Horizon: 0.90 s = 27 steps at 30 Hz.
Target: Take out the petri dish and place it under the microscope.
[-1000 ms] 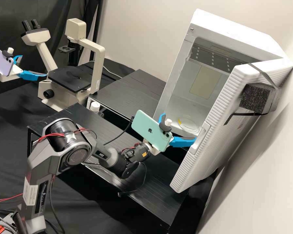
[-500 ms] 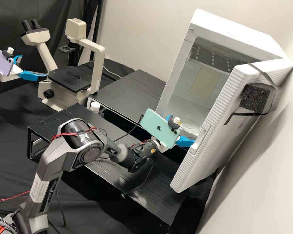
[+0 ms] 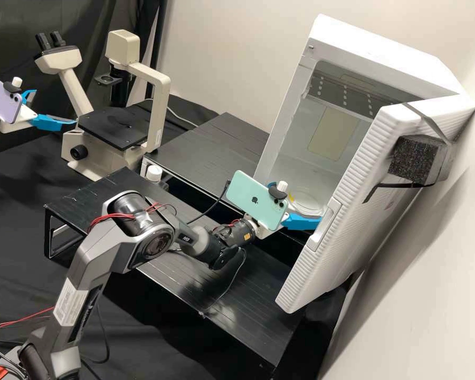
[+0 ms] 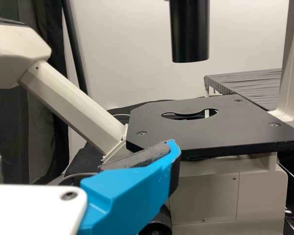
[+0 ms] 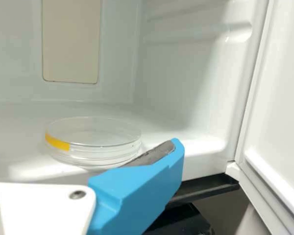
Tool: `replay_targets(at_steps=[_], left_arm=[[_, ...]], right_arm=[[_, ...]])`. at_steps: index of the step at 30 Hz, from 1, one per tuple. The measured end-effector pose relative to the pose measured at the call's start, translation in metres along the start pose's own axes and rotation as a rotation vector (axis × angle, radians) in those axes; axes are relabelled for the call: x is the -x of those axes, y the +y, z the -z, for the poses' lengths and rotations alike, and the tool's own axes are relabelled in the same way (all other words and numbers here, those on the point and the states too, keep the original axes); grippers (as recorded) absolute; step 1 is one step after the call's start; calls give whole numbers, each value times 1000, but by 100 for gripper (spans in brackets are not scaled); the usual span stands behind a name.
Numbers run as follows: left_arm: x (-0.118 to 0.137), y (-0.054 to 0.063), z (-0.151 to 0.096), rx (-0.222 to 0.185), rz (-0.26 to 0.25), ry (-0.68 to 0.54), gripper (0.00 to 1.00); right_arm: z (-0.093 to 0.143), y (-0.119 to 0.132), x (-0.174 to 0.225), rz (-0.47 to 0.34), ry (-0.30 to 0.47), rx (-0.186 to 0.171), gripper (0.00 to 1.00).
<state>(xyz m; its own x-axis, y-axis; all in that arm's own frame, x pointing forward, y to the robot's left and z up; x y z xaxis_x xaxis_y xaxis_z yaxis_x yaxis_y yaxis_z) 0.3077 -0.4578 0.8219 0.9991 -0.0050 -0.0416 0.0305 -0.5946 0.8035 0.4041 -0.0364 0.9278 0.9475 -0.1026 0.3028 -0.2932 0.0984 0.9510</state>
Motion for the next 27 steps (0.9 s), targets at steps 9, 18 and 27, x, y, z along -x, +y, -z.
replay_targets(at_steps=[9, 18, 27], left_arm=[[0, 0, 0, 0, 0, 0, 100], [0, 0, 0, 0, 0, 0, 100], [0, 0, 0, 0, 0, 0, 100]], right_arm=[[-1, -2, -13, -12, 4, 17, 100], [-3, -5, -17, -12, 5, 23, 100], [-2, -9, -27, 23, 16, -30, 100]])
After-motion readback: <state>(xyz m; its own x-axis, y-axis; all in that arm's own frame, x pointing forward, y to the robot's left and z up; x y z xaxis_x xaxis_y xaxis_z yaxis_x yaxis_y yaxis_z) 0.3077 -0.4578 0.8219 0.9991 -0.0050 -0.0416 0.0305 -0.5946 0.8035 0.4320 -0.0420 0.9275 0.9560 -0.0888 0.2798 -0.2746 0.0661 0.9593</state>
